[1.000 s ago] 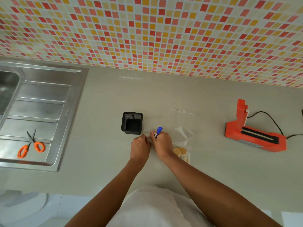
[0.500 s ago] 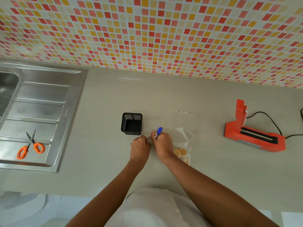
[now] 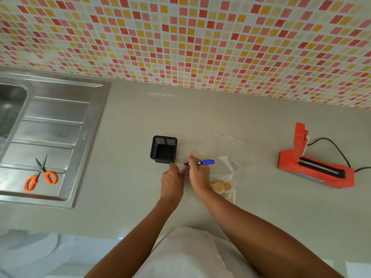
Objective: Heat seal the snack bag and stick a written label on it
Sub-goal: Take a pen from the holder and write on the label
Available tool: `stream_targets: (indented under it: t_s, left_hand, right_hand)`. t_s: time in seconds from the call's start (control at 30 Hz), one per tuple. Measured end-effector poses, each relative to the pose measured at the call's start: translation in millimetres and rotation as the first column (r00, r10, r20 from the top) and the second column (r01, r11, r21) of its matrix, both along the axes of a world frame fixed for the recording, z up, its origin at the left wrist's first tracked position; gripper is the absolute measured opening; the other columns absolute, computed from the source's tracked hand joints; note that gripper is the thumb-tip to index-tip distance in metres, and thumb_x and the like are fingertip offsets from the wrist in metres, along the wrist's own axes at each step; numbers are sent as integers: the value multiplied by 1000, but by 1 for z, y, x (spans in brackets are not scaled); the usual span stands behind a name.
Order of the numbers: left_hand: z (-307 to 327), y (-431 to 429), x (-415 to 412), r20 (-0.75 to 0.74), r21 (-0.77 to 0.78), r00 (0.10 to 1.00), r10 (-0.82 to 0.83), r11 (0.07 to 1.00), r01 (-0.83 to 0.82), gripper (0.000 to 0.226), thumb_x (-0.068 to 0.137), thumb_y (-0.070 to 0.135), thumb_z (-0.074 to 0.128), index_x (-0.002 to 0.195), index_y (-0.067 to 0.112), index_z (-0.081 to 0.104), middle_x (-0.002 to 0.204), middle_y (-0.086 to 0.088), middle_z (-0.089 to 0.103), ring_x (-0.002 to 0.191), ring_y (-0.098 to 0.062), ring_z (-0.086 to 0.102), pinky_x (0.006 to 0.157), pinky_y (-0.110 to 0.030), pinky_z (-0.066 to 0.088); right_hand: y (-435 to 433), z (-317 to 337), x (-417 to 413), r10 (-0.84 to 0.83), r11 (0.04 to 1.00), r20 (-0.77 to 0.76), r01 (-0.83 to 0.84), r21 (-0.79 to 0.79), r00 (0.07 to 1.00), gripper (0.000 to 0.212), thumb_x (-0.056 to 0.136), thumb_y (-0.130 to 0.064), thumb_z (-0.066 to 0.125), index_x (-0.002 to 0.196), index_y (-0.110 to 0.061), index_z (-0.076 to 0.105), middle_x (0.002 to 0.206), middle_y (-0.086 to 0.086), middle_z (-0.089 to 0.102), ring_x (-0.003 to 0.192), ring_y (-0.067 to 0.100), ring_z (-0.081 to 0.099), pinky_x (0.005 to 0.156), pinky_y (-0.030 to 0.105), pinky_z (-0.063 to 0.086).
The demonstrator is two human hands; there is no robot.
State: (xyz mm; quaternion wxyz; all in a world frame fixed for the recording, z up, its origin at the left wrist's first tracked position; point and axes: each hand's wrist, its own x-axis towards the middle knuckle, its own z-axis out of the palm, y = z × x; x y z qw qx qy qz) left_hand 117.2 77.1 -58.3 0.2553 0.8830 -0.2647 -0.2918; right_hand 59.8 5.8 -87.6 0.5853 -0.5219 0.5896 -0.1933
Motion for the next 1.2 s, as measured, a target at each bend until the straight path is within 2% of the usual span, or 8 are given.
stream_targets:
  t_s: [0.23, 0.33, 0.47, 0.57, 0.73, 0.83, 1.03, 1.2]
  left_hand:
    - [-5, 25, 11, 107, -142, 993, 58, 989, -43, 24, 87, 15, 68, 73, 13, 49, 65, 1, 54, 54, -16, 48, 50, -22, 35]
    - [-5, 39, 20, 189, -103, 978, 88, 992, -69, 17, 85, 18, 70, 86, 13, 54, 86, -1, 57, 59, -17, 49, 56, -26, 39]
    - [-4, 45, 29, 106, -7, 975, 196, 981, -196, 24, 88, 24, 66, 103, 12, 52, 107, -6, 54, 75, -28, 57, 65, -32, 43]
    - [-7, 47, 33, 61, 14, 973, 225, 974, -226, 27, 89, 24, 64, 109, 13, 50, 115, -7, 54, 88, -32, 61, 71, -32, 43]
    - [-14, 52, 39, 90, -19, 979, 184, 983, -183, 36, 92, 24, 60, 126, 20, 49, 121, -8, 49, 87, -34, 63, 75, -39, 50]
    - [-19, 53, 45, 180, 5, 982, 58, 998, -60, 37, 95, 21, 56, 132, 22, 52, 118, -9, 50, 75, -36, 65, 66, -38, 54]
    - [-25, 49, 54, 258, -11, 963, -80, 996, 85, 16, 93, 23, 61, 104, 14, 69, 99, -10, 58, 66, -35, 63, 57, -34, 51]
    - [-31, 41, 51, 100, -173, 982, -162, 969, 178, 13, 91, 17, 66, 101, 14, 73, 93, -1, 64, 75, -22, 62, 66, -29, 50]
  right_hand:
    - [1, 7, -1, -43, 998, 33, 41, 57, 999, 40, 98, -35, 56, 71, -13, 73, 61, 6, 67, 60, 25, 68, 75, 46, 58]
    - [3, 9, -1, -80, 991, 67, 72, 111, 995, 43, 100, -33, 55, 72, -5, 72, 59, 9, 64, 54, 20, 64, 66, 38, 55]
    - [1, 10, -1, -115, 981, 141, 90, 171, 983, 42, 103, -23, 49, 78, 4, 68, 65, 11, 59, 58, 23, 55, 53, 24, 50]
    - [0, 11, 1, -120, 978, 166, 88, 187, 979, 36, 102, -16, 49, 80, 5, 67, 71, 11, 59, 54, 18, 50, 50, 24, 48]
    - [-1, 9, -2, -27, 994, 155, 9, 113, 988, 28, 96, -4, 49, 71, -2, 61, 66, 12, 54, 60, 26, 53, 56, 33, 48]
    - [-2, 8, -3, 35, 997, 106, -42, 66, 994, 33, 102, -18, 48, 72, -9, 56, 61, 6, 54, 57, 21, 59, 59, 36, 53]
    - [-1, 6, -4, 108, 994, 32, -108, 3, 994, 41, 103, -38, 45, 68, -18, 51, 51, -2, 53, 51, 14, 56, 65, 39, 51]
    - [-2, 9, -2, 92, 995, -21, -91, 41, 996, 55, 103, -51, 34, 64, -15, 50, 48, 0, 52, 53, 18, 56, 70, 43, 53]
